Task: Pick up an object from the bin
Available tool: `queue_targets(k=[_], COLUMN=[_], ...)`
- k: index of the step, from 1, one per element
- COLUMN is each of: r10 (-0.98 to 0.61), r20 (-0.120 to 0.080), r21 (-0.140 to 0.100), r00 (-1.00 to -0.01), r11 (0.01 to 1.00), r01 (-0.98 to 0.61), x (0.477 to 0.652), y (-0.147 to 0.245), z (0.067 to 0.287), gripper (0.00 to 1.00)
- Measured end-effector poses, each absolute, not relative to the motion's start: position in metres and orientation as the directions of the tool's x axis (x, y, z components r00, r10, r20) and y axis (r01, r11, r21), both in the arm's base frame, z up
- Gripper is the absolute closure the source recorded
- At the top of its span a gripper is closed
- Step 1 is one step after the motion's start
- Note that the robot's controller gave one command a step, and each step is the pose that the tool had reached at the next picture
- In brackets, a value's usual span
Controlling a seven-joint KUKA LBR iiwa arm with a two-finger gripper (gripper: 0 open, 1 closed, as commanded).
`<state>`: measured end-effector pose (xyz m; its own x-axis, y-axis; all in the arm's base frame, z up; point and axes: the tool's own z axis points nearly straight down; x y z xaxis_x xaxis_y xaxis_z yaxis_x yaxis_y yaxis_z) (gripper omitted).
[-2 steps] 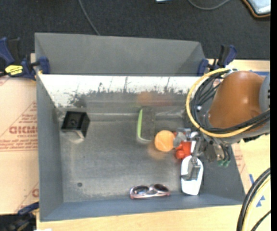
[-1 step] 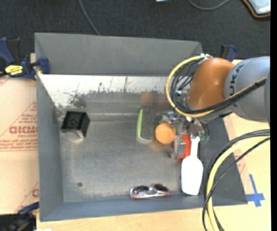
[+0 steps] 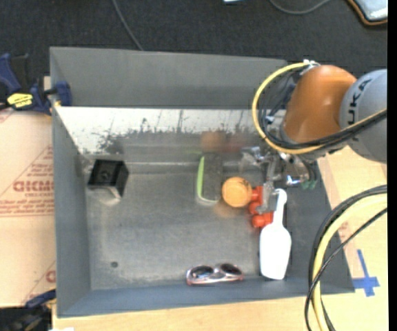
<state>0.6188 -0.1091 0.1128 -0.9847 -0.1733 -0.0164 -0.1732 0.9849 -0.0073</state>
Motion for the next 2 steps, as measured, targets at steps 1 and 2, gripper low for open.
queue_targets(k=[1, 2], r10=[0.334, 0.238], r20=[-0.005, -0.022], r21=[0.001, 0.0], r00=[-0.943, -0.971], r11=[0.943, 0.971], r01=[0.334, 0.238], x=[0.603, 0.619], y=[-0.087, -0.107], z=[0.1, 0.071], gripper=[0.0, 0.0])
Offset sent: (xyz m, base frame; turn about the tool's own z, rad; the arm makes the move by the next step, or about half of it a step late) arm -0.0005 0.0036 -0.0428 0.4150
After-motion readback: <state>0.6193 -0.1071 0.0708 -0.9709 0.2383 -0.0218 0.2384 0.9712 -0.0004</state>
